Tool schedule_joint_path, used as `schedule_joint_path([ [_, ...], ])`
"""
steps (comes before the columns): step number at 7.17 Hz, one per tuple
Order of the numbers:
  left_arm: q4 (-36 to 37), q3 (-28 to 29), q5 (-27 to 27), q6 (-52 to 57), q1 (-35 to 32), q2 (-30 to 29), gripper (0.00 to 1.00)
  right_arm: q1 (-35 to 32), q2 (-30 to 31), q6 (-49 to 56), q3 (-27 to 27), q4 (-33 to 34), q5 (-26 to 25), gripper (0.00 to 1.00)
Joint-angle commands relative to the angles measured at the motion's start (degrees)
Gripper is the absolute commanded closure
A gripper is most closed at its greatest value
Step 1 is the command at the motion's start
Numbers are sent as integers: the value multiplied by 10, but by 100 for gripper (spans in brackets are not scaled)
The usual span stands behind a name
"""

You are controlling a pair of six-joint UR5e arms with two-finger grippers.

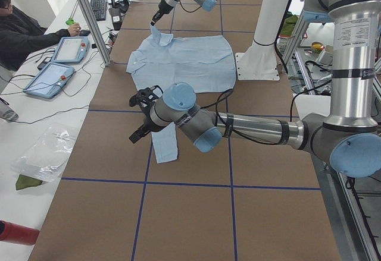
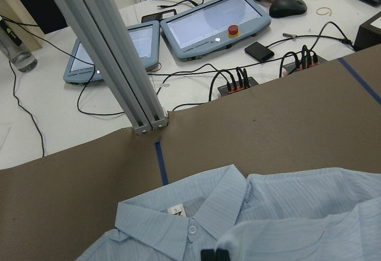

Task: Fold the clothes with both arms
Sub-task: 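Carry the sleeve across the shirt toward the collar with the right gripper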

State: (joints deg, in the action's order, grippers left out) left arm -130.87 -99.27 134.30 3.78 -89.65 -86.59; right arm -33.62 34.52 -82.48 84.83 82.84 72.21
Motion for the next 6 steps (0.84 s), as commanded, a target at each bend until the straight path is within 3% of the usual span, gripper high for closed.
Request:
schedule_joint_path([
  [1, 0, 2, 0, 0, 0, 0, 0, 40, -53, 6, -104, -57, -44, 100],
  [2, -1, 2, 0, 0, 0, 0, 0, 54, -79, 7, -150, -58, -45, 100],
  [3, -1, 3, 0, 0, 0, 0, 0, 67, -84, 8, -162, -58, -45, 99],
  [5, -1, 2, 0, 0, 0, 0, 0, 71, -140, 14, -213, -58, -42, 69],
  [6, -1, 3, 0, 0, 0, 0, 0, 68, -163, 10, -228, -57, -40, 14],
])
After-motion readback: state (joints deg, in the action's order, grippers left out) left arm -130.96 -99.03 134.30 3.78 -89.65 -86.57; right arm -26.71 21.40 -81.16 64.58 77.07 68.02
